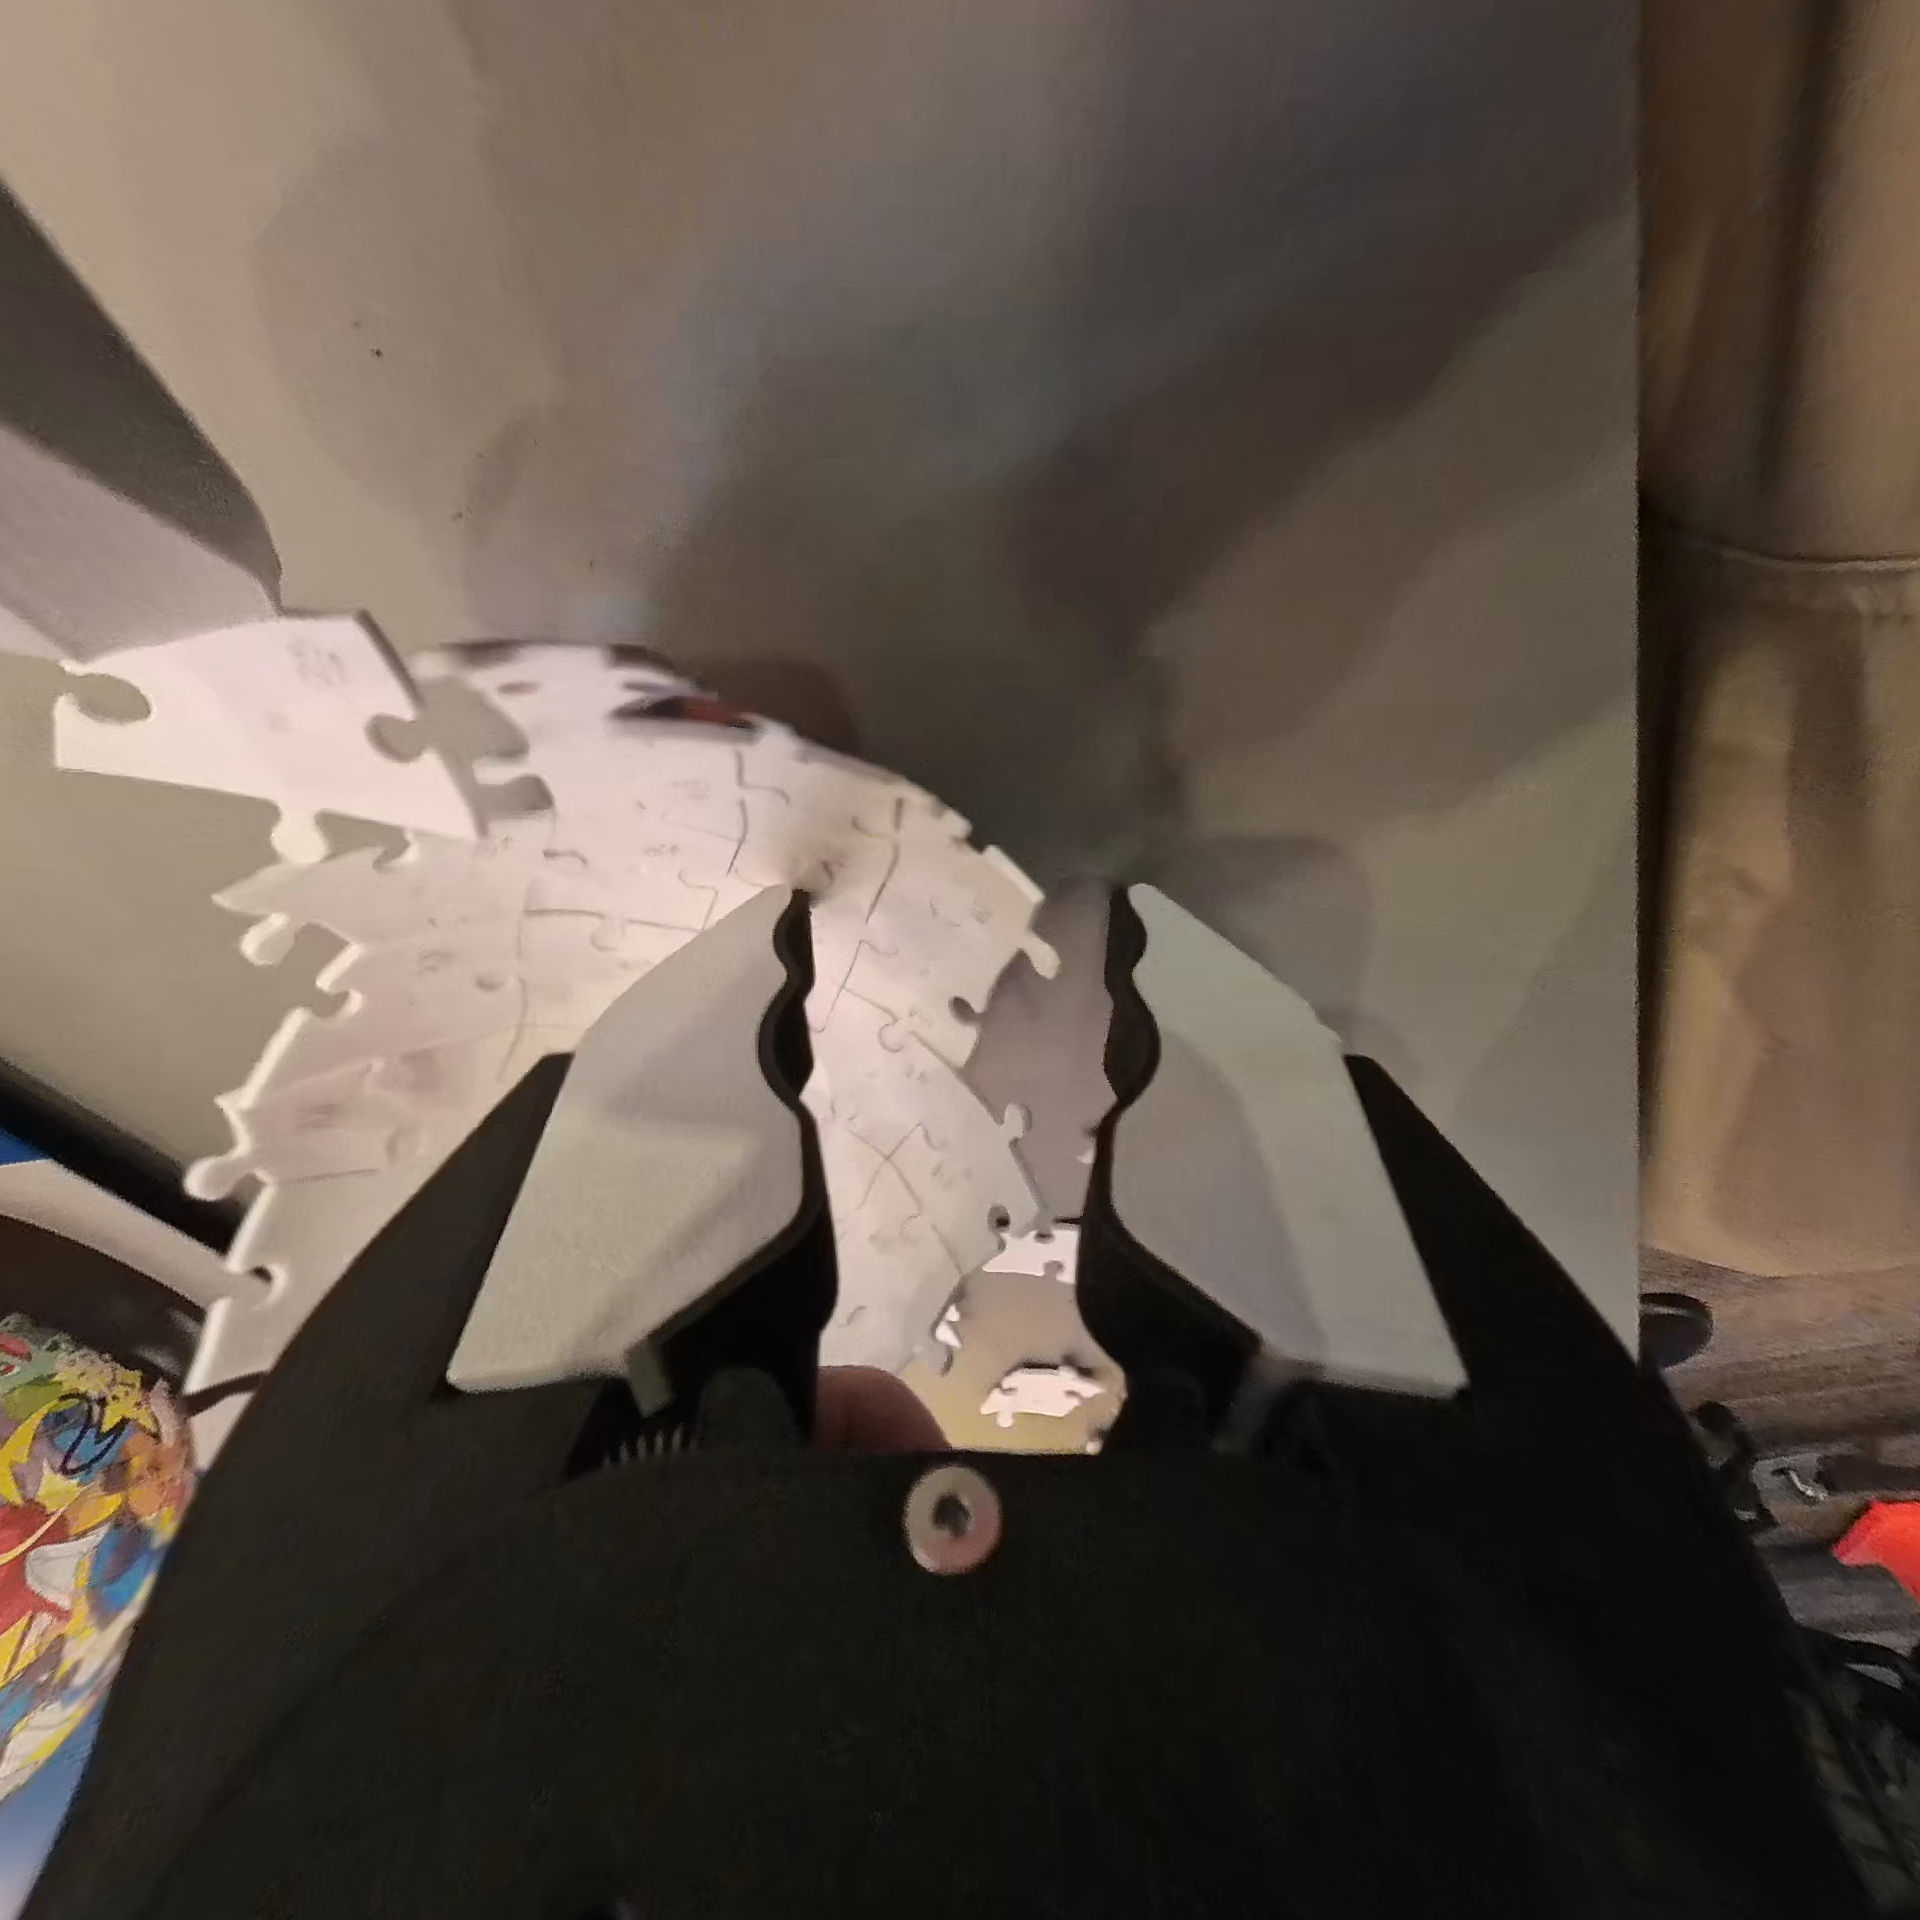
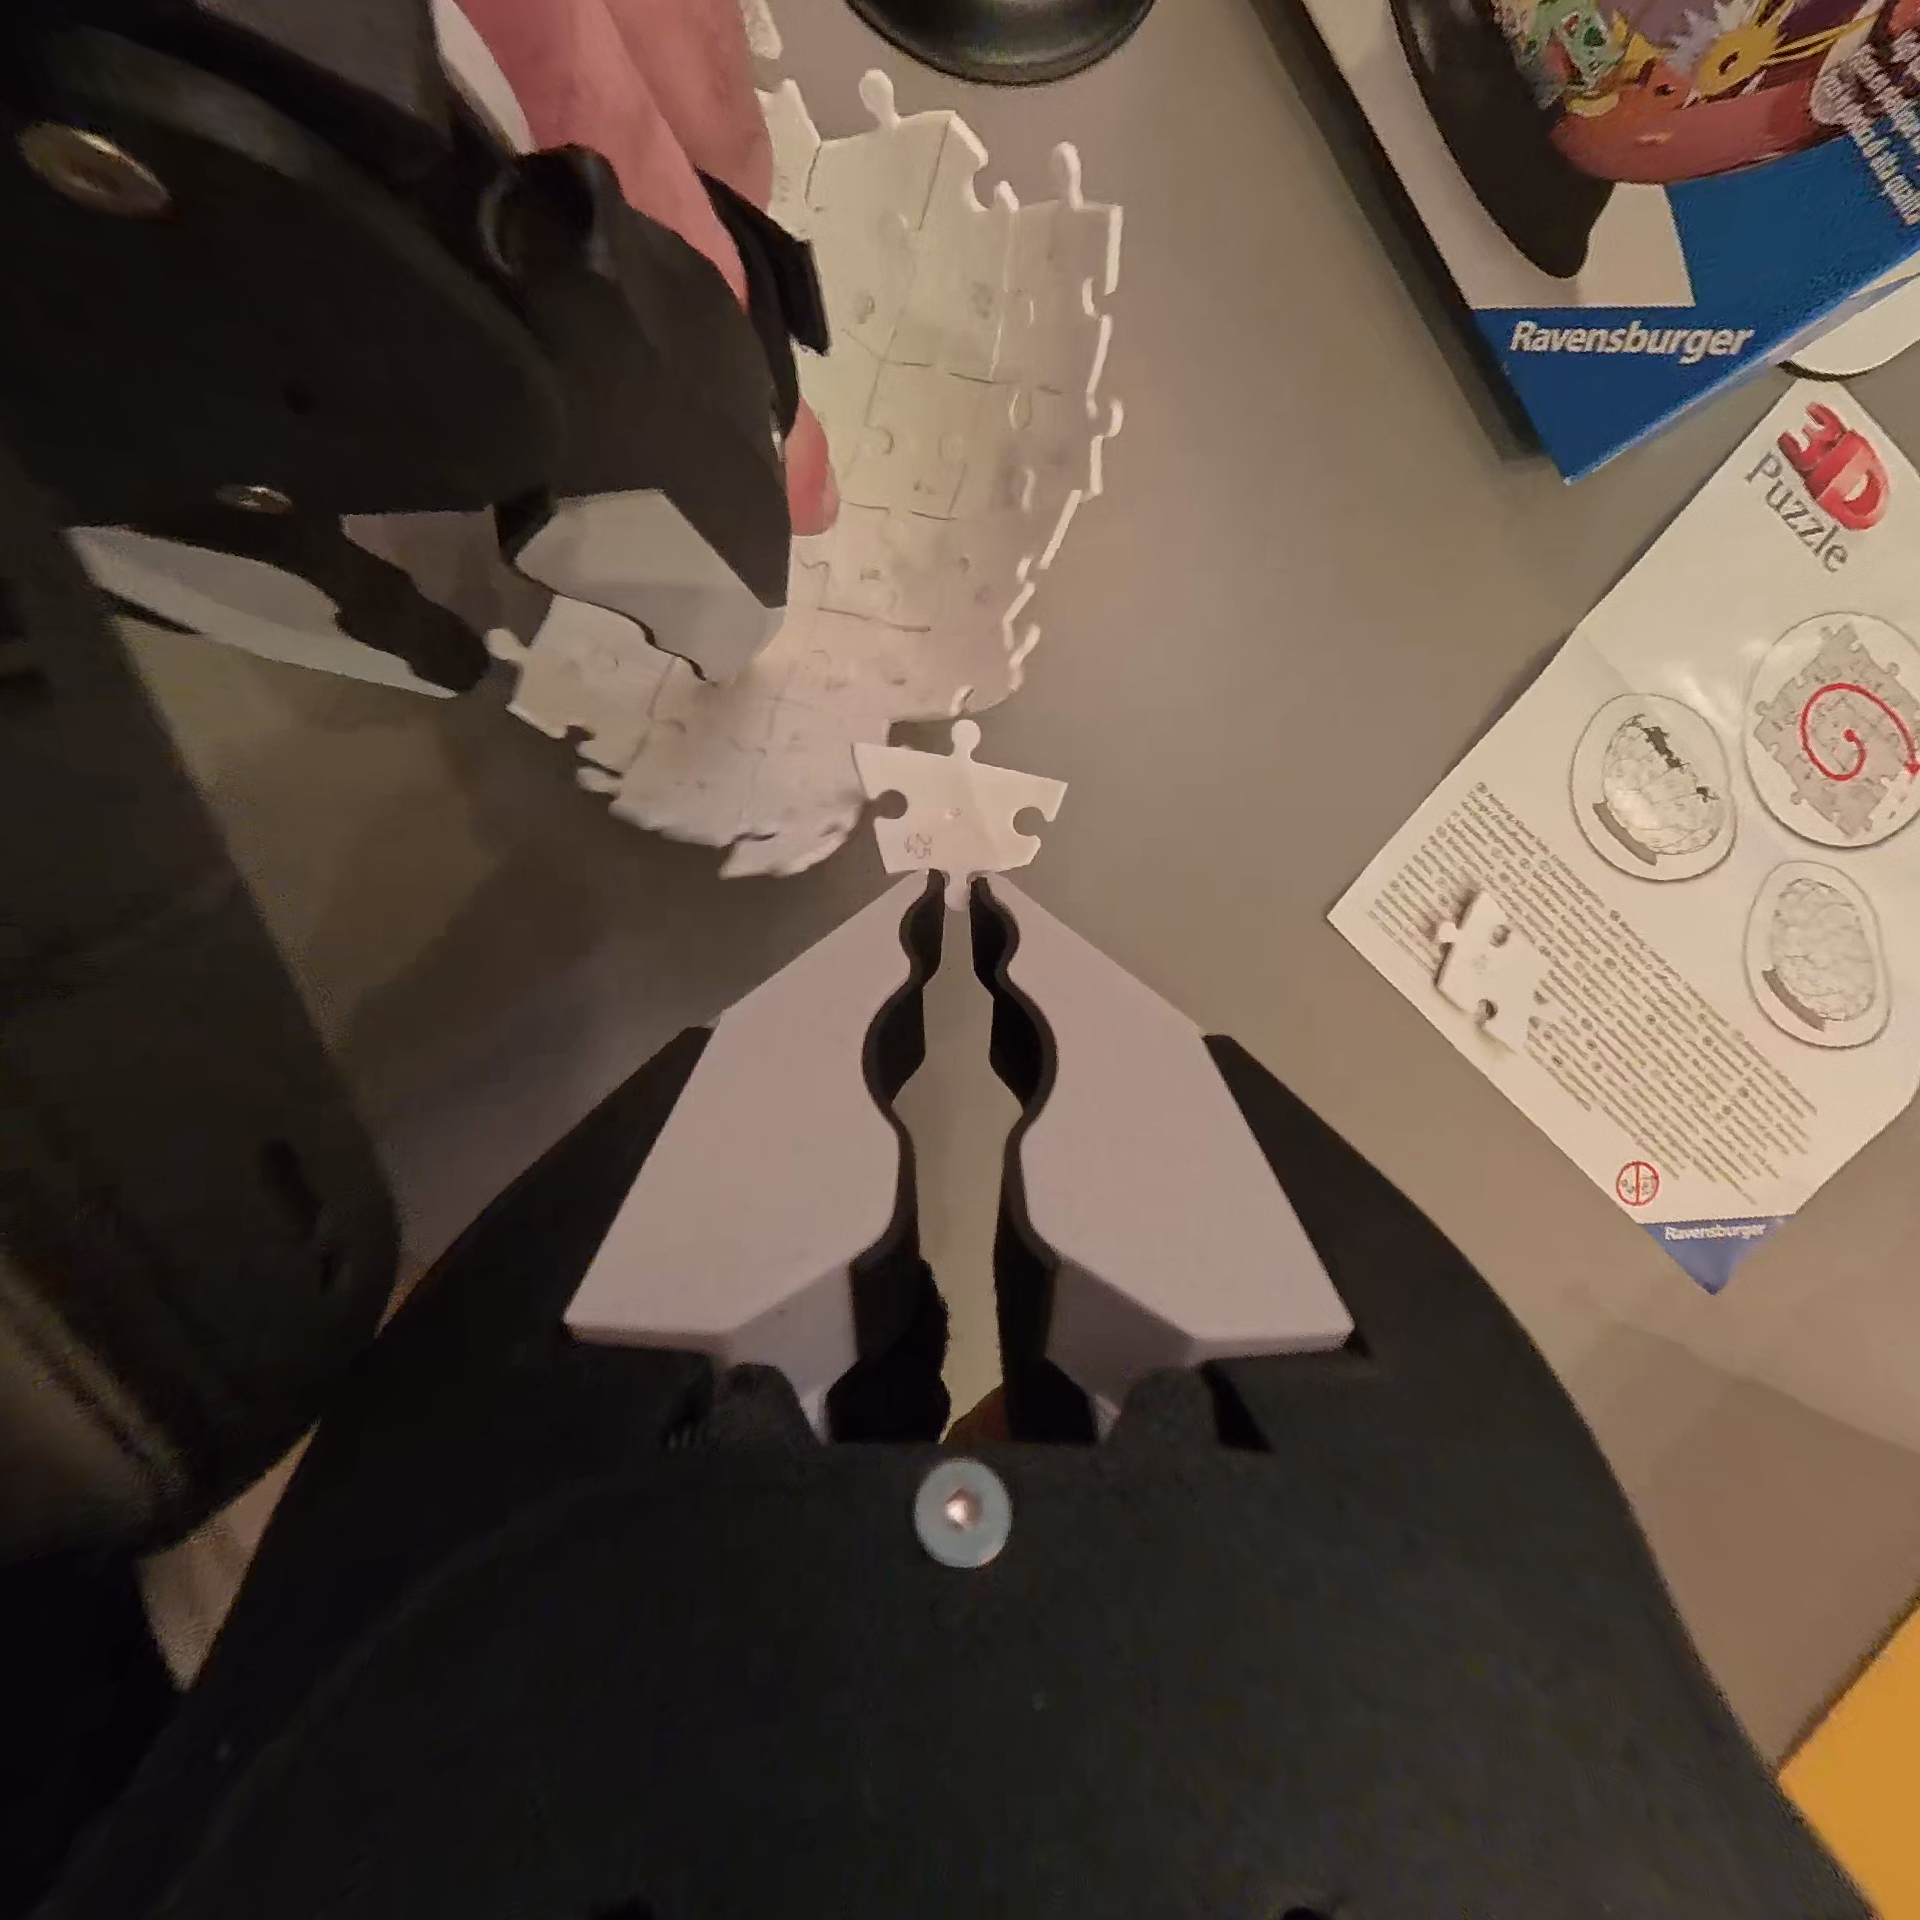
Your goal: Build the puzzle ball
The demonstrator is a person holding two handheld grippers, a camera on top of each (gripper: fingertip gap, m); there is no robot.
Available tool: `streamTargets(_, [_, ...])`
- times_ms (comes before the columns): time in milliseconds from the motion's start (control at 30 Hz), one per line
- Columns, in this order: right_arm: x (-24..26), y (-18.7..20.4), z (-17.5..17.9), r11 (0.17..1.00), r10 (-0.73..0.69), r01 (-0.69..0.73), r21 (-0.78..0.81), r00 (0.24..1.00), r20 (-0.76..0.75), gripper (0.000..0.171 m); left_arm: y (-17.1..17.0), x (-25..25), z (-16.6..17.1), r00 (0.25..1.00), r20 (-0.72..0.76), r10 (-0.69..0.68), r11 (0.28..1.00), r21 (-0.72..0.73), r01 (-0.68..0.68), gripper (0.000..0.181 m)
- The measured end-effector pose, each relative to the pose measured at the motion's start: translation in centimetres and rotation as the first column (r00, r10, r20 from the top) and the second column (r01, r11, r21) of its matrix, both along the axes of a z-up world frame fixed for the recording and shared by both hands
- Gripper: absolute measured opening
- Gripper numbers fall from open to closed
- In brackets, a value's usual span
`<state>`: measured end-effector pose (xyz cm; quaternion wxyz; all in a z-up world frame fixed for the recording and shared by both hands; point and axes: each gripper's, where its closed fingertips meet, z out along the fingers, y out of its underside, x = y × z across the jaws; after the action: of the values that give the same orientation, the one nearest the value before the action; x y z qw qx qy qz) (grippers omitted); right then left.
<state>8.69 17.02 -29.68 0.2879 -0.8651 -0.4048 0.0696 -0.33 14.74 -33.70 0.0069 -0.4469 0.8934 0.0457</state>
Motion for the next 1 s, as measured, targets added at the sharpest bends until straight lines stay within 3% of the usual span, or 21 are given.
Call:
streamTargets(167, [-0.8,0.2,-0.7,1.000,-0.016,0.016,-0.011,0.999,-0.045,0.003,0.2,0.2,0.0,1.000,0.024,0.004,1.000,-0.005,-0.004,0.061])
streamTargets(400, [-0.9,0.2,-2.4,0.999,-0.015,0.016,-0.033,1.000,0.002,0.003,0.3,1.0,0.7,0.991,0.136,0.013,1.000,-0.014,-0.011,0.068])
streamTargets(600, [-1.0,0.1,-2.9,0.999,-0.011,0.012,-0.037,0.999,0.031,0.003,-1.5,1.1,1.5,0.976,0.213,0.036,0.997,-0.078,-0.020,0.072])
streamTargets(1000, [-1.4,-0.5,-2.6,0.998,-0.009,0.010,-0.055,1.000,0.022,0.003,-3.4,1.8,0.1,0.957,0.265,0.119,0.990,-0.104,-0.094,0.085])
